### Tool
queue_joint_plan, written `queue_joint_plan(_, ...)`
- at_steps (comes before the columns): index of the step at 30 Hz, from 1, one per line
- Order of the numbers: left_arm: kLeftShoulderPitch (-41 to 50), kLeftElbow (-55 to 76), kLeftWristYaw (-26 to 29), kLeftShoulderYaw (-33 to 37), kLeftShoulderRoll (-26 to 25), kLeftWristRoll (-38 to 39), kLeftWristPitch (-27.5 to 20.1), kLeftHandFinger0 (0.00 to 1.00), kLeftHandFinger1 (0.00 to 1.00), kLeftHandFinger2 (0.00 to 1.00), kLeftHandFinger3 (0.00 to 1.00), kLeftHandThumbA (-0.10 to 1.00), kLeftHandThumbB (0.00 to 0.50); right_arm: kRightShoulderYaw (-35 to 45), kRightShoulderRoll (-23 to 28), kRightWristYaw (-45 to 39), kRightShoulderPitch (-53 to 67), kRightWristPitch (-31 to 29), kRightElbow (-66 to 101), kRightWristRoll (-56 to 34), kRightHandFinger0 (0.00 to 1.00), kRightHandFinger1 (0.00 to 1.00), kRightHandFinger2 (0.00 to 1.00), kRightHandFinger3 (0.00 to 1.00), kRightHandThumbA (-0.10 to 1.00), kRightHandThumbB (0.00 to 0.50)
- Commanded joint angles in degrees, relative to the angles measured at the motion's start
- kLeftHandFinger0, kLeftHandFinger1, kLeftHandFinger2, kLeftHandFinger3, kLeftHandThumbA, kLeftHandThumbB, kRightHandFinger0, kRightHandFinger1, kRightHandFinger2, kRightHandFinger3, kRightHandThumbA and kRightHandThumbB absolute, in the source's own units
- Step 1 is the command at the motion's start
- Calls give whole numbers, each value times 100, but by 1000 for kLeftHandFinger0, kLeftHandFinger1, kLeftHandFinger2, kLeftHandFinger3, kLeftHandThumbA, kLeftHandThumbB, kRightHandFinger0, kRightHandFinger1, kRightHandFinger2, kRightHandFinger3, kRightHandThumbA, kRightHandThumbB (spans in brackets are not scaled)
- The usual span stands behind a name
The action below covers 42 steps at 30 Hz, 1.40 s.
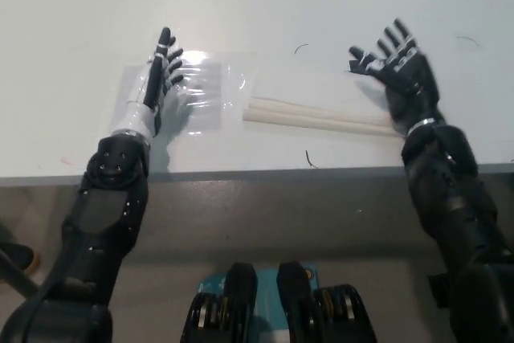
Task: A stack of napkins is kept in the middle of the table close to the robot and the robot places both its hands sideways on the stack. Then it moves its hands away from each other while pressing down on the napkins to make them smooth
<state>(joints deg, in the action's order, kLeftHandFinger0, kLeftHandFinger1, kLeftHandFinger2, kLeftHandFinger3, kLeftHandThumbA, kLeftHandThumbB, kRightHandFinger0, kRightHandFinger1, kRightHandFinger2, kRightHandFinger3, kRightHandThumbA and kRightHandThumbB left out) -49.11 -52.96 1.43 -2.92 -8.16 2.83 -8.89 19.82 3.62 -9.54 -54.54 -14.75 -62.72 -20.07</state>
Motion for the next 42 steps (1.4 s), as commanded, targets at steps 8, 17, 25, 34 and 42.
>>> queue_joint_plan(8,671,3260,-487,425,59,-167,698,1000,1000,1000,1000,1000,334,-801,-456,168,561,1697,5070,-156,1000,1000,1000,1000,1000,303)
queue_joint_plan(17,2170,5984,-625,701,239,84,991,1000,1000,1000,1000,1000,256,-1528,-462,-139,1908,1648,7510,288,1000,1000,1000,1000,1000,282)
queue_joint_plan(25,3786,7341,-618,655,113,-41,305,1000,1000,1000,1000,1000,262,-1833,-362,-209,3813,1401,8332,760,1000,1000,1000,1000,1000,364)
queue_joint_plan(34,5008,7470,-760,395,-103,534,263,1000,1000,1000,1000,1000,302,-1824,-187,-273,5006,713,7469,724,1000,1000,1000,1000,1000,221)
queue_joint_plan(42,5142,6567,-782,497,-197,47,-99,1000,1000,1000,1000,1000,202,-1818,68,-205,5066,481,6471,652,1000,1000,1000,1000,1000,164)
